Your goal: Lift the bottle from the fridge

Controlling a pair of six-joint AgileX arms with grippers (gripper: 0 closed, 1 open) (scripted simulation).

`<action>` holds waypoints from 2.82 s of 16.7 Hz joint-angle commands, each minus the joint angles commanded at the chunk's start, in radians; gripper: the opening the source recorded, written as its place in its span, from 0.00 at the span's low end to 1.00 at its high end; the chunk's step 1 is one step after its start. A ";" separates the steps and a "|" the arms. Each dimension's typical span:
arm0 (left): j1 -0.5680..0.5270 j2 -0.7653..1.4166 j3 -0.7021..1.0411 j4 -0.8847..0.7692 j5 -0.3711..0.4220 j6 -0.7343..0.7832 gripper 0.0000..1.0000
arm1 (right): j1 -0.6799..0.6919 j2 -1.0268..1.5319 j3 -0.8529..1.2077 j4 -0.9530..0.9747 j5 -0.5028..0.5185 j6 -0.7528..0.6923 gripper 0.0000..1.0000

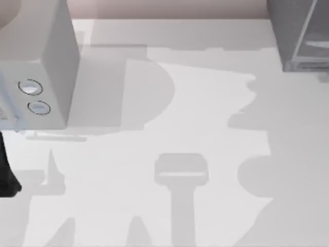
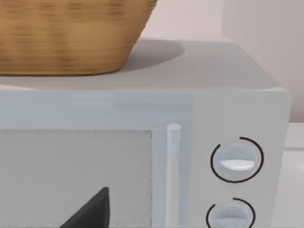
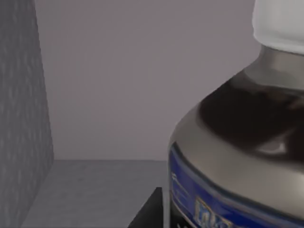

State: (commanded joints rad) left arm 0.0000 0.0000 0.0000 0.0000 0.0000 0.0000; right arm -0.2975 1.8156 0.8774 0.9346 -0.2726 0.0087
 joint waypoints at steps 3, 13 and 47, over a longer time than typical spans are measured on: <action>0.000 0.000 0.000 0.000 0.000 0.000 1.00 | 0.026 -0.146 -0.065 -0.070 0.023 -0.006 0.00; 0.000 0.000 0.000 0.000 0.000 0.000 1.00 | 0.169 -1.090 -0.525 -0.558 0.157 -0.005 0.00; 0.000 0.000 0.000 0.000 0.000 0.000 1.00 | 1.061 -0.583 -0.204 -0.284 0.950 0.017 0.00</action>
State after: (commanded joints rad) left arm 0.0000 0.0000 0.0000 0.0000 0.0000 0.0000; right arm 0.7638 1.2328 0.6738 0.6505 0.6775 0.0255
